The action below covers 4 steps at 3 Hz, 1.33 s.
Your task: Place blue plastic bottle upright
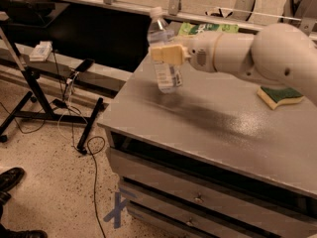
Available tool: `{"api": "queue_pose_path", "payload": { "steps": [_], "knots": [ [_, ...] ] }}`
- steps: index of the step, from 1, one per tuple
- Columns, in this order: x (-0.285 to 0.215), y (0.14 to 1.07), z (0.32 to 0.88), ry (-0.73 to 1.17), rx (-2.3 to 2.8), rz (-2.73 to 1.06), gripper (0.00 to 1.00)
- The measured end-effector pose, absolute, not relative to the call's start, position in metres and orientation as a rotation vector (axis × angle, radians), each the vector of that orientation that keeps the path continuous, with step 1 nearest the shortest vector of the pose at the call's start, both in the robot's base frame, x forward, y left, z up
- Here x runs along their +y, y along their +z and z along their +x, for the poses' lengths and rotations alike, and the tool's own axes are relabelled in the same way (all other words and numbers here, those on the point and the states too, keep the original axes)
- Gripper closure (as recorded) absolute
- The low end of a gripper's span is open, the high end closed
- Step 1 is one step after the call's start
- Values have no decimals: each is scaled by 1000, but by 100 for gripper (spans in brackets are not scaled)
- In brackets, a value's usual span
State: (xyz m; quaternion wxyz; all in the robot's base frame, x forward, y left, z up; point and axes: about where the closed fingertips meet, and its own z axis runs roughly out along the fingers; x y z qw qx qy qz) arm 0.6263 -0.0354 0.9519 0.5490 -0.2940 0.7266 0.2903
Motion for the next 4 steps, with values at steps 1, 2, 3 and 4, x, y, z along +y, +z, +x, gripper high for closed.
{"api": "queue_pose_path", "payload": {
  "steps": [1, 2, 3, 4],
  "knots": [
    [-75, 947, 624, 707, 1586, -652, 100],
    [-74, 954, 607, 698, 1430, -720, 100],
    [-52, 978, 596, 673, 1321, -790, 100],
    [-52, 973, 591, 681, 1325, -791, 100]
  ]
}}
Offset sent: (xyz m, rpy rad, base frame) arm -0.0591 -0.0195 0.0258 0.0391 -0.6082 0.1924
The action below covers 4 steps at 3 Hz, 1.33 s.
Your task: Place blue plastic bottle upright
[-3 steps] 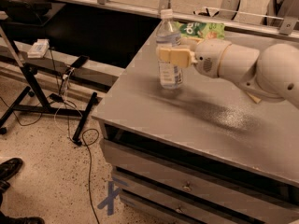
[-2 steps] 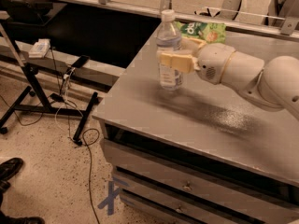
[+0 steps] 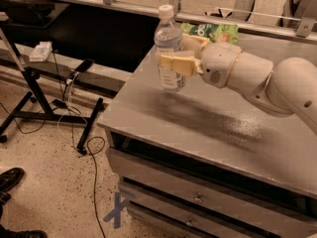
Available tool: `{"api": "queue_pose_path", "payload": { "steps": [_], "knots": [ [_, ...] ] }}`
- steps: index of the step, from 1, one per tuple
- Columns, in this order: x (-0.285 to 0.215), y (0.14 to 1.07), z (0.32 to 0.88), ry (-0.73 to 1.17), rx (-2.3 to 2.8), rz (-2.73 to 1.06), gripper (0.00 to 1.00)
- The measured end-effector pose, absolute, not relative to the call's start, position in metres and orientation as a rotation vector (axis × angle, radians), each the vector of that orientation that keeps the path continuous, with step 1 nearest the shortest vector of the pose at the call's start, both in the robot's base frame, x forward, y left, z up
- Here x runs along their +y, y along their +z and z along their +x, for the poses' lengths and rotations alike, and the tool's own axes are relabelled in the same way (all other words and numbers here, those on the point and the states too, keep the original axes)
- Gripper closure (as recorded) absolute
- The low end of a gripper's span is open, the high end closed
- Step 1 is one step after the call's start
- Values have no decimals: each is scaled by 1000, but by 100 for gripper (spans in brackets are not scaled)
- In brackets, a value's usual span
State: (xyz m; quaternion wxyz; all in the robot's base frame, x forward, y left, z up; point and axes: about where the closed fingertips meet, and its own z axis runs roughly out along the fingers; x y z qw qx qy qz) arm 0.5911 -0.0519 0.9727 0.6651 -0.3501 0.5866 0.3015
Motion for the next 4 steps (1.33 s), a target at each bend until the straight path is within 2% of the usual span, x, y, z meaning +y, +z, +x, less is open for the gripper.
{"api": "queue_pose_path", "payload": {
  "steps": [4],
  "knots": [
    [-45, 937, 581, 685, 1310, -703, 100]
  ]
}}
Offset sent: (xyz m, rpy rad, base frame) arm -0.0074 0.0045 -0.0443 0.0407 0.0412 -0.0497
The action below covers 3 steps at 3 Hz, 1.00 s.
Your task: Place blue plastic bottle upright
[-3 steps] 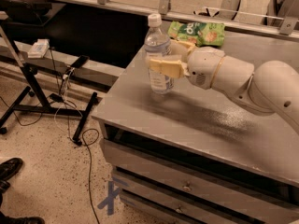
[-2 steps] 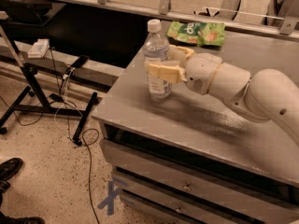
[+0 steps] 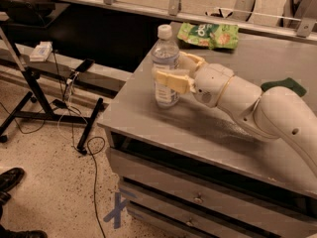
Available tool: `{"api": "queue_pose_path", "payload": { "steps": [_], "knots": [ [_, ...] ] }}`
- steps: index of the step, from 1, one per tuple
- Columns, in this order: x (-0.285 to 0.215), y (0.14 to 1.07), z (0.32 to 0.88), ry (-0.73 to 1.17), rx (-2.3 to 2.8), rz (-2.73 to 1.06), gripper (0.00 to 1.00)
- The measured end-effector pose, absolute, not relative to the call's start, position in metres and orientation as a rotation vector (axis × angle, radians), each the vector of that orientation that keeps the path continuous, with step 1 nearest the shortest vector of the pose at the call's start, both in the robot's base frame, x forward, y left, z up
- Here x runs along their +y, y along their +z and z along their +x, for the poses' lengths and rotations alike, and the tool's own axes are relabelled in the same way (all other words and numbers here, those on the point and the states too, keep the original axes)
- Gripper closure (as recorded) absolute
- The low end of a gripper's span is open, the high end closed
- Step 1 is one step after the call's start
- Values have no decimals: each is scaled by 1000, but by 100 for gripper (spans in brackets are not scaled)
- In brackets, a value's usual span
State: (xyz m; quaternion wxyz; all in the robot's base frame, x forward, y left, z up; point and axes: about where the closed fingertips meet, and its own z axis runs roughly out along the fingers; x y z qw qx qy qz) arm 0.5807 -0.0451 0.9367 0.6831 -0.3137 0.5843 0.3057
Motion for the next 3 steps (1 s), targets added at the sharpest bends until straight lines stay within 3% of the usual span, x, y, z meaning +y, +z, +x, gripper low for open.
{"api": "queue_pose_path", "payload": {
  "steps": [2, 3],
  "knots": [
    [-44, 934, 572, 687, 1270, -682, 100],
    [-43, 932, 570, 686, 1274, -685, 82]
  ]
}}
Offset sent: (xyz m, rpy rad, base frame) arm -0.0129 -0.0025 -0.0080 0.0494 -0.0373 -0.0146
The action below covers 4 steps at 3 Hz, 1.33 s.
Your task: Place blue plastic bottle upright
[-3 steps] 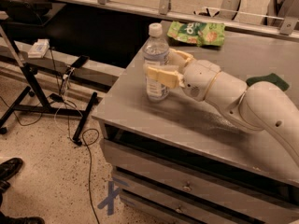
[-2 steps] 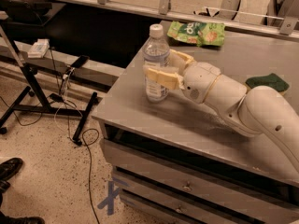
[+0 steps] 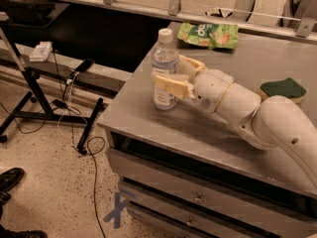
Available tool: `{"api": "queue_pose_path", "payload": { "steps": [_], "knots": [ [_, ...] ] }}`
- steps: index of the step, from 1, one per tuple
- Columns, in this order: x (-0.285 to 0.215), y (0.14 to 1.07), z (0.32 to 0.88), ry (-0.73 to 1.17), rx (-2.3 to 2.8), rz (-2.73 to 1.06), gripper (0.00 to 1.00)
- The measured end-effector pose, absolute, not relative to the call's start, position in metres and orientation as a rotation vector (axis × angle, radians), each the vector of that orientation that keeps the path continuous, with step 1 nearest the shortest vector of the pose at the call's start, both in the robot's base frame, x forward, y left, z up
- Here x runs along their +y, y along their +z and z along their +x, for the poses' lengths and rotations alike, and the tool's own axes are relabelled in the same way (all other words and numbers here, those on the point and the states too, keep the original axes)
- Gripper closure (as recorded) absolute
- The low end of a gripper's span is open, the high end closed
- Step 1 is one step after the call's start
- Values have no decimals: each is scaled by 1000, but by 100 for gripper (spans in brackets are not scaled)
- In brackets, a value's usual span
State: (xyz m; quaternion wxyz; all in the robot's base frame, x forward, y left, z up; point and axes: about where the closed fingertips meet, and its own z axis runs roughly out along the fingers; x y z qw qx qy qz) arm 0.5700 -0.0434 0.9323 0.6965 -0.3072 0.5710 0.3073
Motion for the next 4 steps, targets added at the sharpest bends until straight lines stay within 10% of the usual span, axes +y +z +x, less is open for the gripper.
{"api": "queue_pose_path", "payload": {
  "steps": [4],
  "knots": [
    [-48, 930, 562, 676, 1286, -677, 0]
  ]
}}
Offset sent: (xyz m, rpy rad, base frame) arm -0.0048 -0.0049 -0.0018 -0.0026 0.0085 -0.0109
